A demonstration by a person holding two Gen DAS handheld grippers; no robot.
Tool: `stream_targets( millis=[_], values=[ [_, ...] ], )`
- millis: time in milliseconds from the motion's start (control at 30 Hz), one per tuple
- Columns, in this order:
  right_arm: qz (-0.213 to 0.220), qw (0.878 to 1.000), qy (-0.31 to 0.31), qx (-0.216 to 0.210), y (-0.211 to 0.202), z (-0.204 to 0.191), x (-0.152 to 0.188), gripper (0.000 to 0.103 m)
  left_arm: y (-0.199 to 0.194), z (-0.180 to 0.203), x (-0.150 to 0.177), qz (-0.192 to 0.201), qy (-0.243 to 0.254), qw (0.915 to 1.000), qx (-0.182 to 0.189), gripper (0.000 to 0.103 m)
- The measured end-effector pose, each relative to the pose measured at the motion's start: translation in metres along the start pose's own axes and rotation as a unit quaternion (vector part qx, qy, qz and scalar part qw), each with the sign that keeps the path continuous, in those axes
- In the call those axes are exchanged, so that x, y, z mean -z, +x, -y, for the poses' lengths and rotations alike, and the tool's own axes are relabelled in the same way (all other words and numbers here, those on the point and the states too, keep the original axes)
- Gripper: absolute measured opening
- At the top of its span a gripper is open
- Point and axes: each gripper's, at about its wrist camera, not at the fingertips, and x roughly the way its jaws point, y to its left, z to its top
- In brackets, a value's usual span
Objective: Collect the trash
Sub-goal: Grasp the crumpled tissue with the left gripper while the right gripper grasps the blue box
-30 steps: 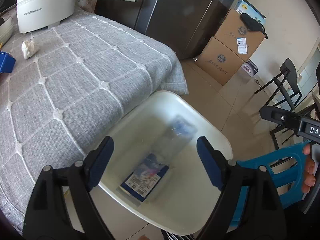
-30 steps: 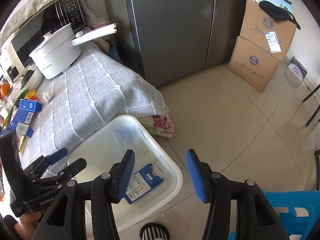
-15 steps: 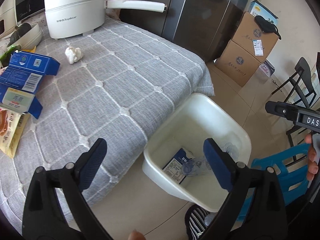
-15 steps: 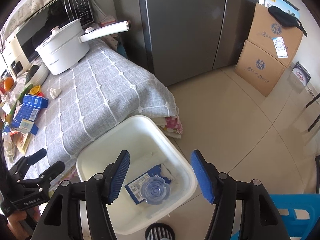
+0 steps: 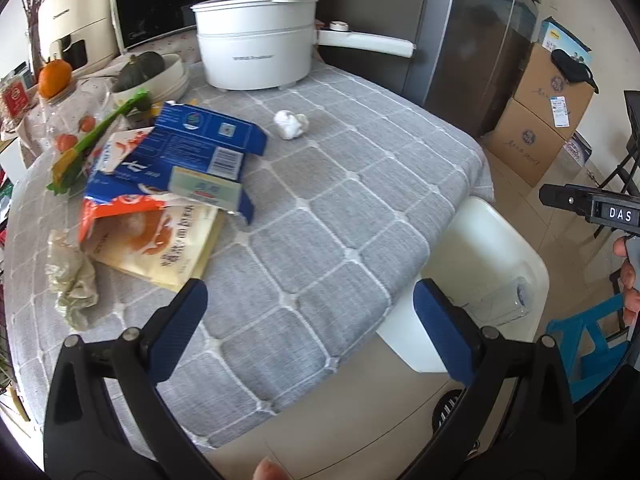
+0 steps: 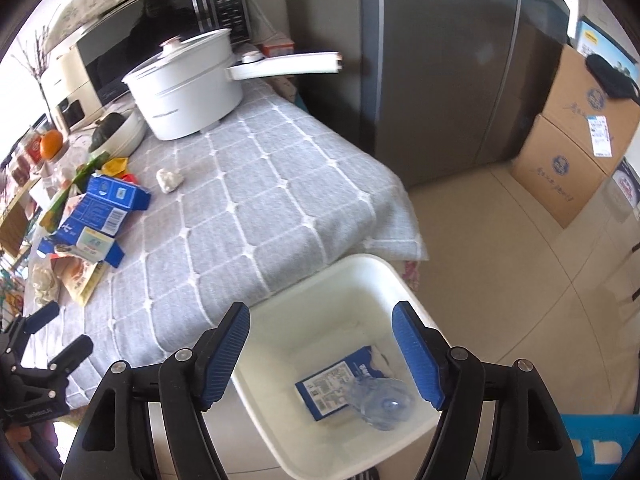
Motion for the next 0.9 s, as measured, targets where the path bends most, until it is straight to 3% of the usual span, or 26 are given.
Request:
stream_targets(
  millis=[300, 500, 633, 800, 900],
  values=[
    [-0.003, 0.999, -0.033, -0.020, 0.009, -0.059, -0.008, 0.077, -0.019, -0.082, 0.013, 0.008, -0.029, 0.9965, -0.078, 0.102],
    [-0.005, 0.998, -0.053, -0.038, 0.015, -0.100, -0.012, 0.077, -0.011, -0.142, 0.029, 0.000, -0.069, 0.9901, -0.122, 0.102],
    [-0.008, 0.997, -0.067, -0.048, 0.022, -0.127, -0.013, 0.077, 0.003, -0.171, 0.037, -0.019, -0.105, 0.9868, -0.122, 0.102],
    [-0.017, 0.995, -0.084, -0.051, 0.035, -0.157, -0.015, 0.077, 0.015, -0.190, 0.034, -0.019, -0.159, 0.9835, -0.085, 0.102],
    [-0.021, 0.994, -0.089, -0.052, 0.044, -0.170, -0.017, 0.077, 0.028, -0.193, 0.029, -0.026, -0.173, 0.9808, -0.087, 0.093]
  ],
)
